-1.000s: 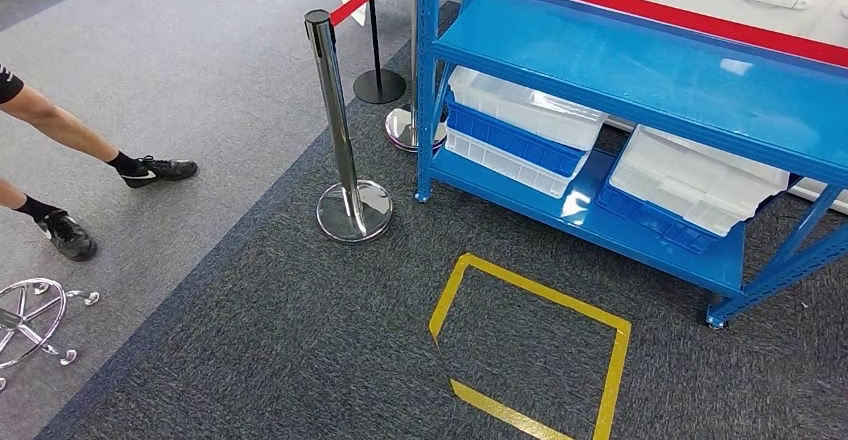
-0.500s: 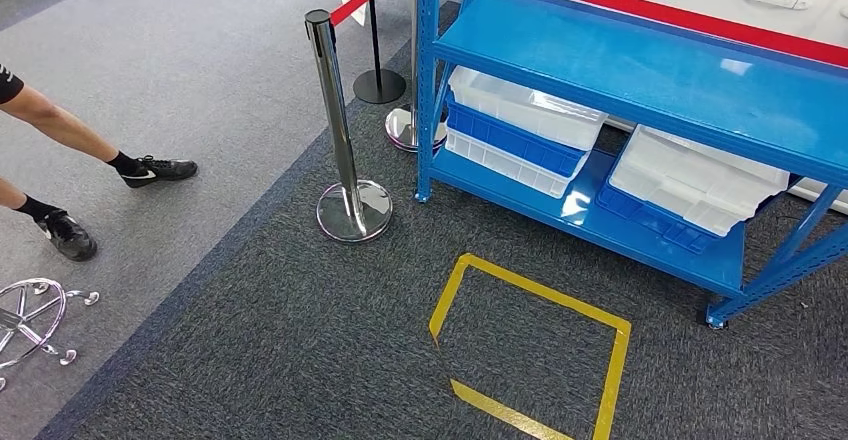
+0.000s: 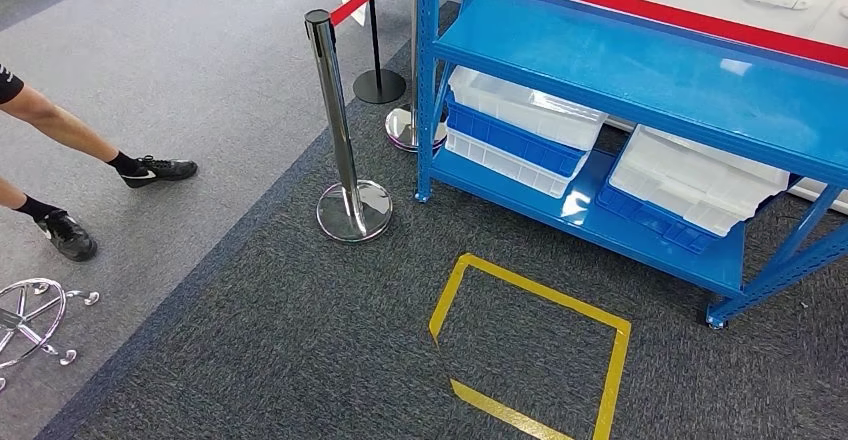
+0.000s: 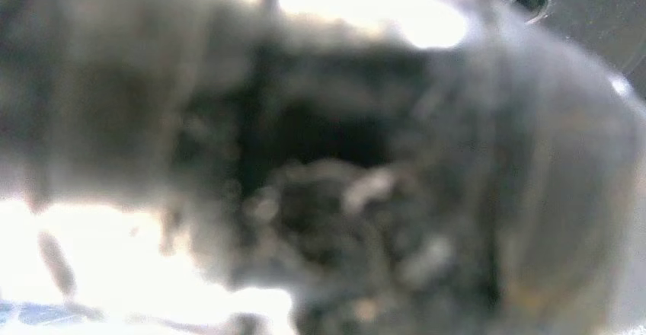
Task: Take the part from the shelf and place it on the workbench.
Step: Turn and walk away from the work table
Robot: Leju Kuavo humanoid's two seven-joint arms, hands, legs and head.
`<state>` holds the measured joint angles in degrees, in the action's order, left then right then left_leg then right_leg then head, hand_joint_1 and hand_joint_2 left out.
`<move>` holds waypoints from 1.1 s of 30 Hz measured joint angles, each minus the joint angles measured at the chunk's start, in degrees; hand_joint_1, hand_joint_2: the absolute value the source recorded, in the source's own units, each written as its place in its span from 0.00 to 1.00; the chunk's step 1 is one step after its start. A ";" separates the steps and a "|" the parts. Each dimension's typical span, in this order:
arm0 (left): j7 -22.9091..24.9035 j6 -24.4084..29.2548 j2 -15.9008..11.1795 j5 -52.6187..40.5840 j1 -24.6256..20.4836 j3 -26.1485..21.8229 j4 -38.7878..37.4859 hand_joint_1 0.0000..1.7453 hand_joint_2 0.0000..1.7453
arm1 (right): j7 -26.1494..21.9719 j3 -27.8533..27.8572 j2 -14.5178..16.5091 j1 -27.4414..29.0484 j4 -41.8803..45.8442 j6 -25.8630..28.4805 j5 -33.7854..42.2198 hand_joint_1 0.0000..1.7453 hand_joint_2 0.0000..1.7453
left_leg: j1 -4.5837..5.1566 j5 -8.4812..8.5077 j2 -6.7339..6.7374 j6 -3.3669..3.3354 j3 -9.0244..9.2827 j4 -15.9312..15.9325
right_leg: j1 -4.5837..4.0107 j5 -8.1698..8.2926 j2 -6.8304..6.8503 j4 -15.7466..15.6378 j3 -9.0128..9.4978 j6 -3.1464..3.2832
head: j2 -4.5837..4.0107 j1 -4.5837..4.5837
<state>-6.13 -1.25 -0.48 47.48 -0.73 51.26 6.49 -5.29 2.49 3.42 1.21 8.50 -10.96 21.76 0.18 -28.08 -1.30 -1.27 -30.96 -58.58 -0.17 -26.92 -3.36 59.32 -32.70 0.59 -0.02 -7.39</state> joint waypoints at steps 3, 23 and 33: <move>-0.03 -0.22 -0.07 -0.05 -0.01 0.02 0.00 0.00 0.00 | 0.05 0.00 -0.08 -0.02 0.00 0.02 0.01 0.00 0.00 | 0.00 0.00 0.00 0.00 0.00 0.00 | 0.00 0.00 0.00 0.00 0.00 0.00 | 0.00 0.00; -0.13 -0.28 -0.09 0.01 0.00 0.02 0.00 0.00 0.00 | 0.05 0.00 -0.16 -0.03 0.01 -0.05 0.03 0.00 0.00 | 0.00 0.00 0.00 0.00 -0.01 0.00 | 0.00 0.00 0.00 0.00 -0.01 0.00 | 0.00 0.00; -0.15 -0.29 -0.11 0.00 0.00 0.02 0.00 0.00 0.00 | 0.09 0.00 -0.16 -0.04 0.01 -0.02 0.03 0.00 0.00 | 0.00 0.00 0.00 0.00 -0.01 0.00 | 0.00 0.00 0.00 0.00 -0.01 0.00 | 0.00 0.00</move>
<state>-6.28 -1.54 -0.59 47.48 -0.73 51.28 6.49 -5.21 2.49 3.26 1.18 8.50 -10.98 21.79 0.18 -28.08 -1.30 -1.28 -30.97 -58.59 -0.17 -26.92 -3.36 59.32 -32.71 0.59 -0.02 -7.39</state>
